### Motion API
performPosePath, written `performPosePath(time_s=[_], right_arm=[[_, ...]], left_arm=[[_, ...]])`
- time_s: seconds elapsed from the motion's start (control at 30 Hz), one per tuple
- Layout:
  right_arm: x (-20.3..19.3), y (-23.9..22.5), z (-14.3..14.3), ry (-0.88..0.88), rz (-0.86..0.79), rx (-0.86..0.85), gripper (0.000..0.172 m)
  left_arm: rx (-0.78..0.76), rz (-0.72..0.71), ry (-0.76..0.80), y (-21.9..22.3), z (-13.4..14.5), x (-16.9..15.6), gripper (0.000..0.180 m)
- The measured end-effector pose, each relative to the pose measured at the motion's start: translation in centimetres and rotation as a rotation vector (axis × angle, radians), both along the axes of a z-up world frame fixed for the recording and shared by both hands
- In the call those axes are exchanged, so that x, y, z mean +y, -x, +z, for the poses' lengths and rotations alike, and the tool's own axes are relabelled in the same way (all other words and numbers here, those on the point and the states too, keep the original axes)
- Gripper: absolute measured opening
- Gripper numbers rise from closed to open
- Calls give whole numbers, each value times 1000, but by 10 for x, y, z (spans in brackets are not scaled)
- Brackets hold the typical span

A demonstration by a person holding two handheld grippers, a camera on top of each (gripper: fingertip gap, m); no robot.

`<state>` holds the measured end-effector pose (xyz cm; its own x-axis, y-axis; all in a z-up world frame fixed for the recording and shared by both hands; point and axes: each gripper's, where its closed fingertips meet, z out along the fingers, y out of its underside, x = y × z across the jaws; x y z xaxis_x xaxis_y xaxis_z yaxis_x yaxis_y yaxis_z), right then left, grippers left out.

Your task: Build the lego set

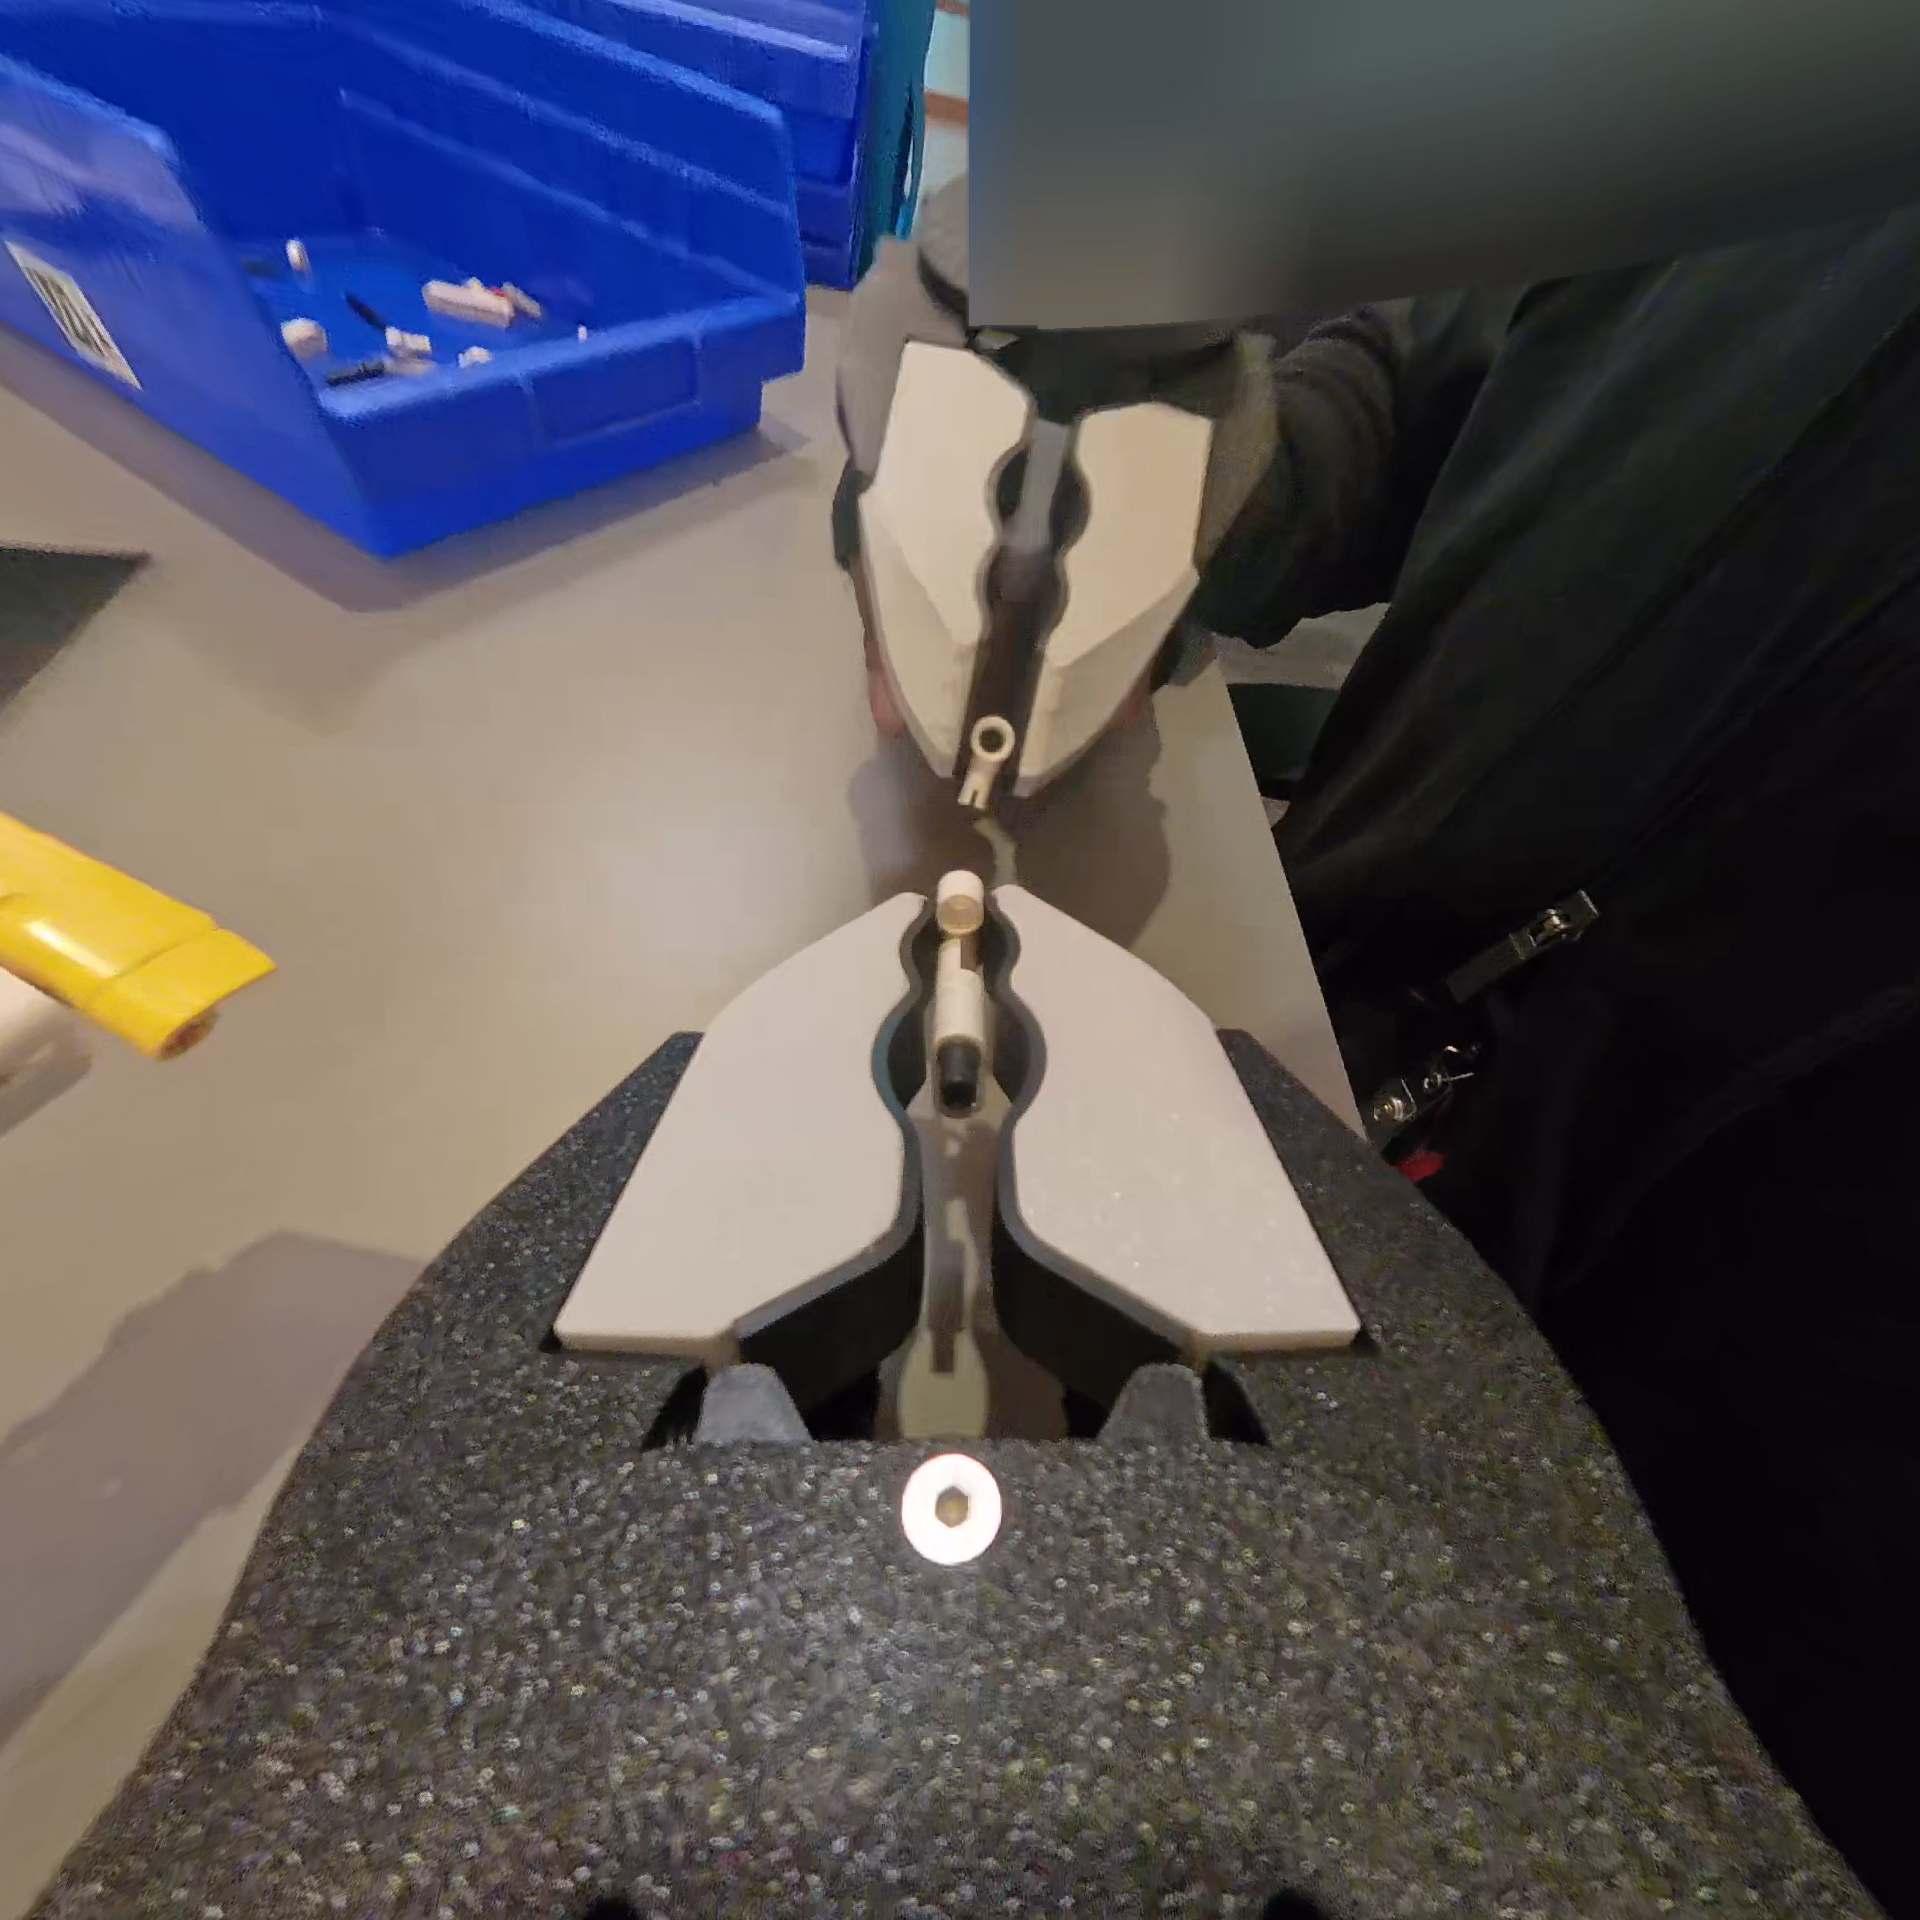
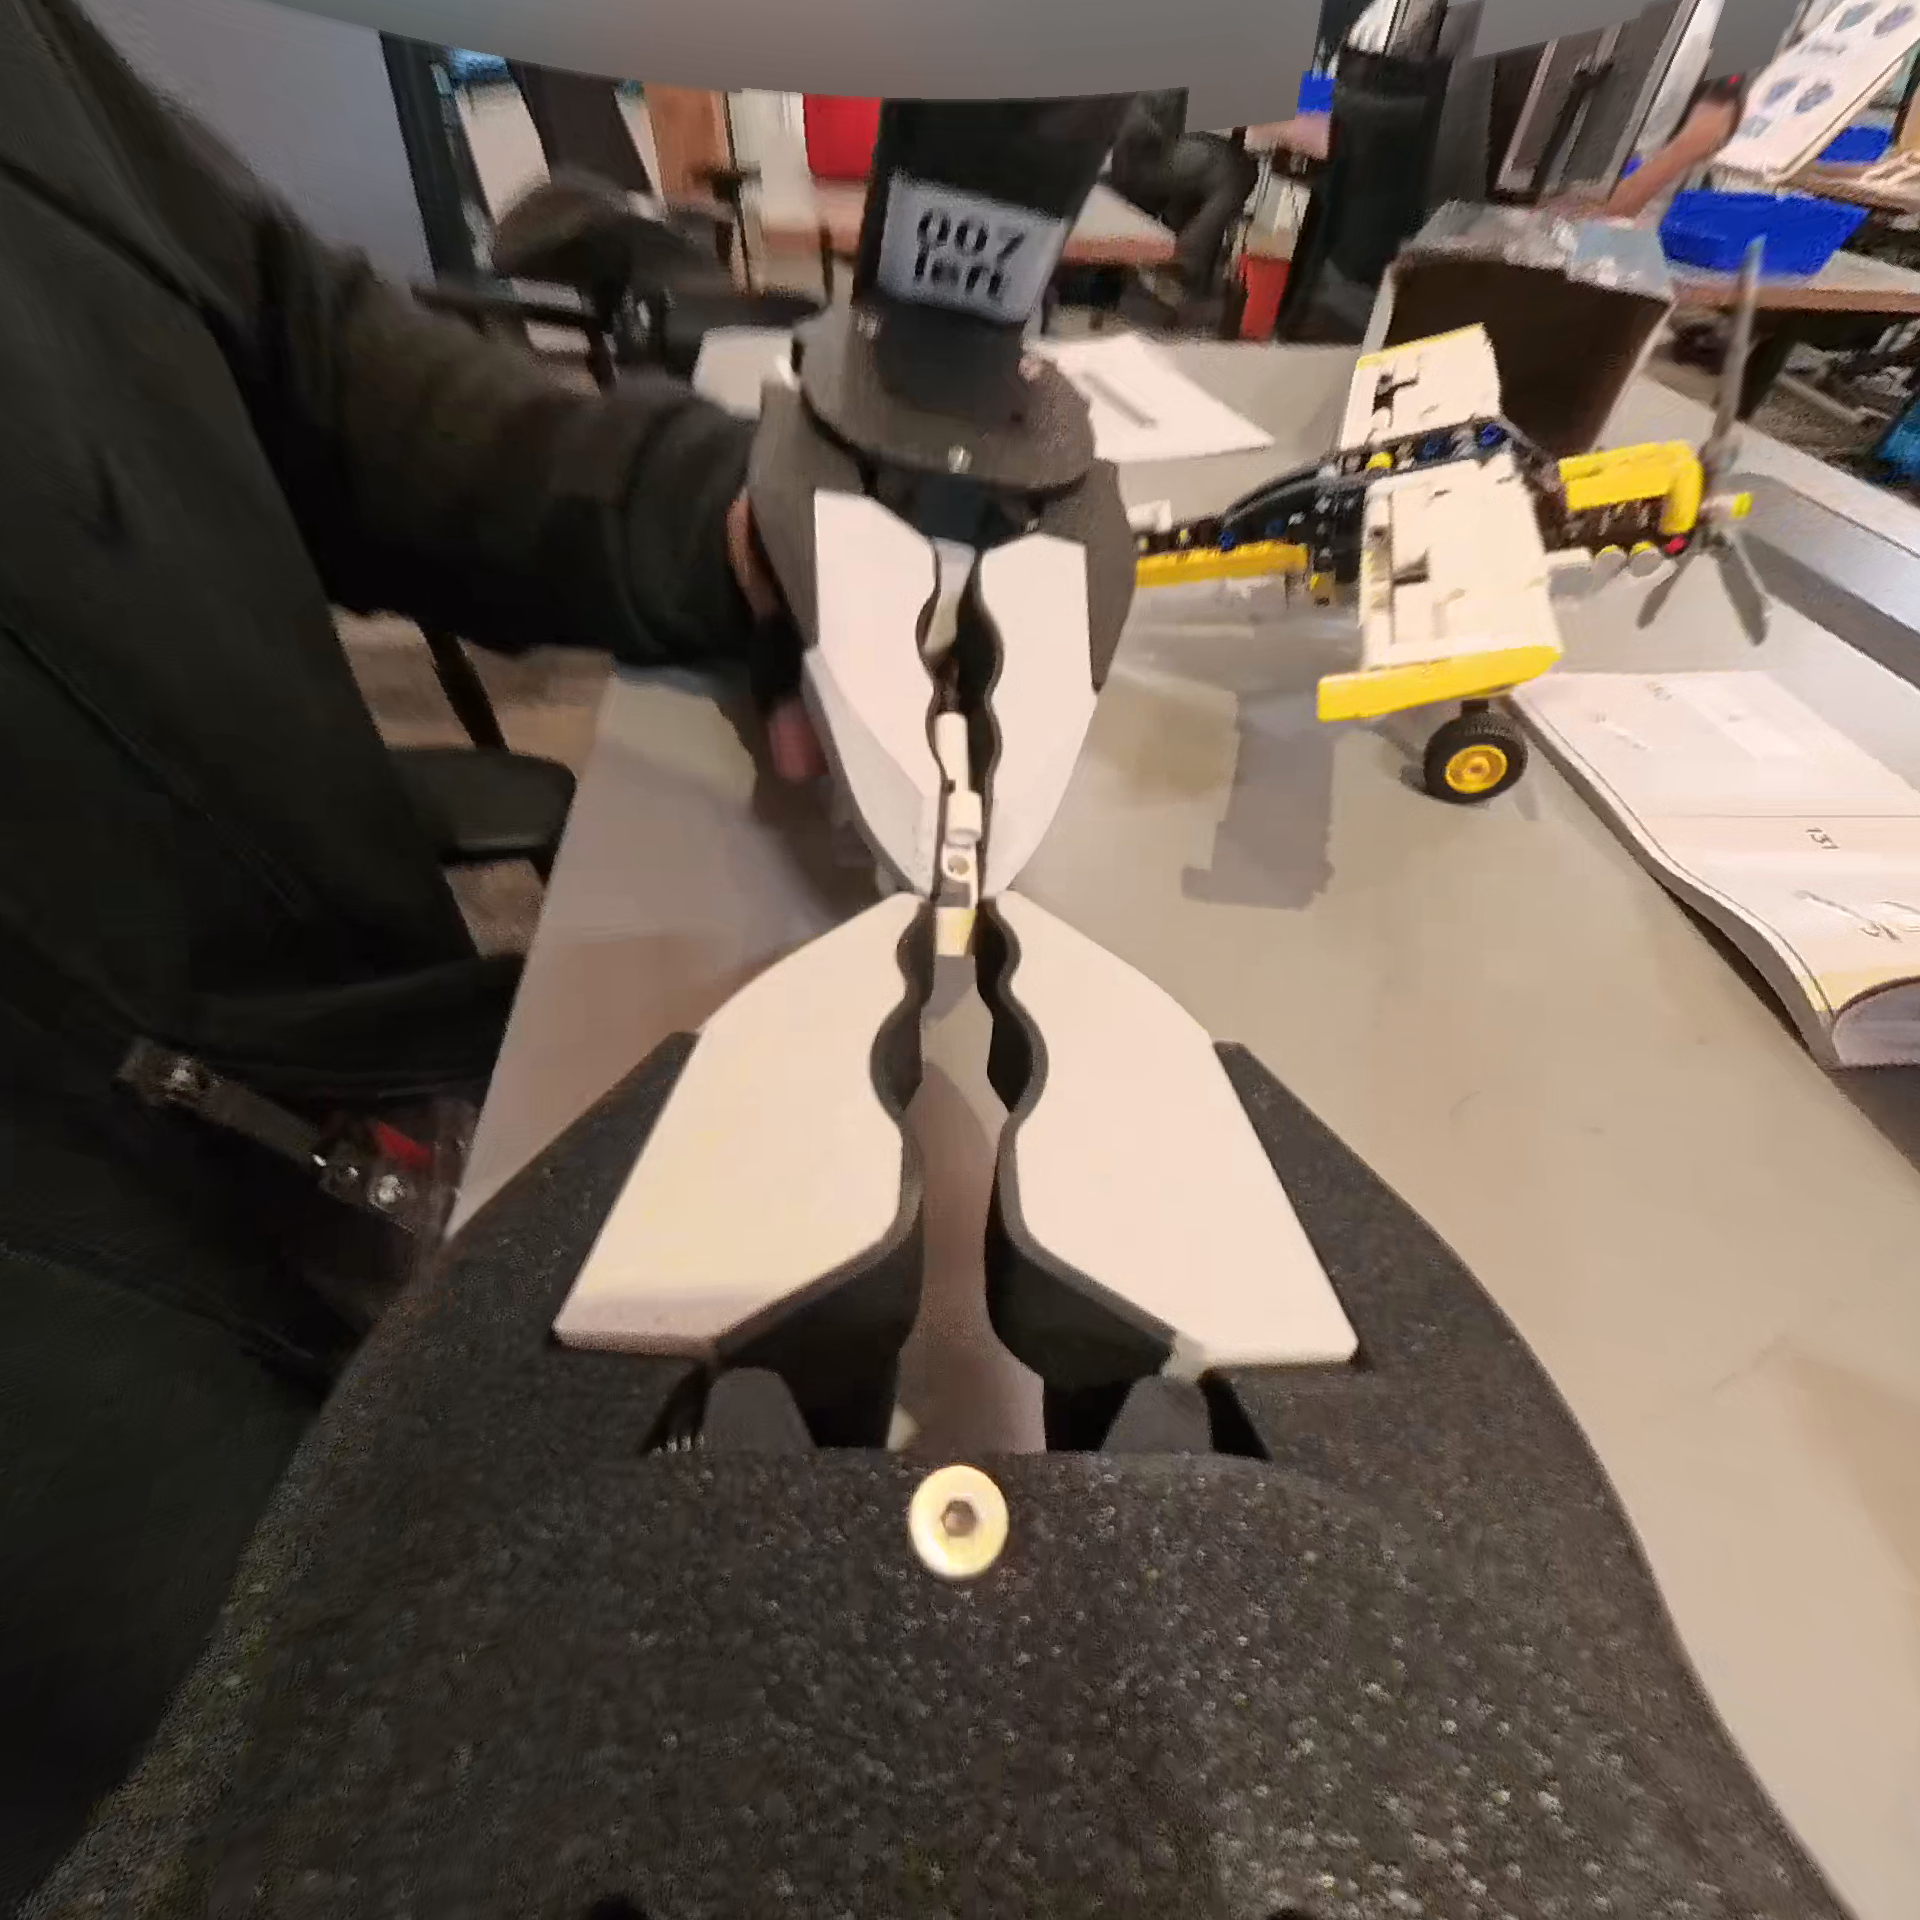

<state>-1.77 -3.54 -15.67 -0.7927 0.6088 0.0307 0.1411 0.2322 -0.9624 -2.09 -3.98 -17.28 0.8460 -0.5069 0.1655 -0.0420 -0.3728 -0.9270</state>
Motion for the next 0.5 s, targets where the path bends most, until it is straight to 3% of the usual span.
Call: performPosePath(time_s=[0.17,0.5], right_arm=[[3,-1,16,171,31,-22,7],[-7,-6,18,206,85,-30,7]], left_arm=[[38,10,-136,-7,14,6,7],[46,11,-207,-17,21,11,7]])
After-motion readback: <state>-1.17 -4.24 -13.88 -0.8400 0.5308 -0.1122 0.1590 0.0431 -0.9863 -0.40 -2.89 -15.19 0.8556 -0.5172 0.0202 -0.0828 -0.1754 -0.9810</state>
